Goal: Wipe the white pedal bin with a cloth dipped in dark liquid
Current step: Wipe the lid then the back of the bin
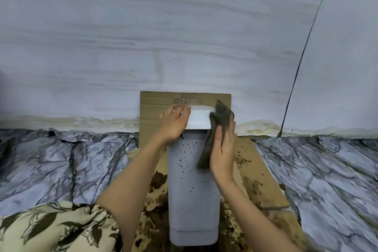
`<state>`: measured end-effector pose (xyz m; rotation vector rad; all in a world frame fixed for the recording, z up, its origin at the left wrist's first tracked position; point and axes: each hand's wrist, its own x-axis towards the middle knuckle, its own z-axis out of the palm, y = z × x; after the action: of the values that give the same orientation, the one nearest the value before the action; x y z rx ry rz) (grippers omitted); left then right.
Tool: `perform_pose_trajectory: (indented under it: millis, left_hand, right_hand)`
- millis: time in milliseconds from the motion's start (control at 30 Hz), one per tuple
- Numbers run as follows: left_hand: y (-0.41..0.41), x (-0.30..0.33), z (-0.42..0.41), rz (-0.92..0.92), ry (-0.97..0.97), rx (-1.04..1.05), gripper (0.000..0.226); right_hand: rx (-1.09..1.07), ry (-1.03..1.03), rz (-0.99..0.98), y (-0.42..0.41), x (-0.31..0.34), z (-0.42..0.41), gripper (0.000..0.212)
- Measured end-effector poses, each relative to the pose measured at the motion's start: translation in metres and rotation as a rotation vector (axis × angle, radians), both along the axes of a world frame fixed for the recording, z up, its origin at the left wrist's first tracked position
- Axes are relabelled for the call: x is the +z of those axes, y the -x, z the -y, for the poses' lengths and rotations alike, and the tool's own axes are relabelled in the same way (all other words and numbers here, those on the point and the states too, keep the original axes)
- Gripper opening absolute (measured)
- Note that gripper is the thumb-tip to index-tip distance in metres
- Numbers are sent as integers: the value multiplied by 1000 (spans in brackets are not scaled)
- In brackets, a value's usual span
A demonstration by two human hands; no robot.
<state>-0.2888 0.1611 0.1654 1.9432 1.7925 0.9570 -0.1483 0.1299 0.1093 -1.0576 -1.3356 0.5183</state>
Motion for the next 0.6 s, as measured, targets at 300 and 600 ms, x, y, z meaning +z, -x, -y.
perform_pose_trajectory:
  millis: [300, 600]
  left_hand:
    - [-1, 6, -21, 36, 68, 52, 50]
    - [-10, 11, -37, 40, -7, 66, 44]
  right_hand:
    - [-255, -150, 1000, -13, -104, 19, 67]
    - [-323, -237, 1047, 14, -65, -12, 48]
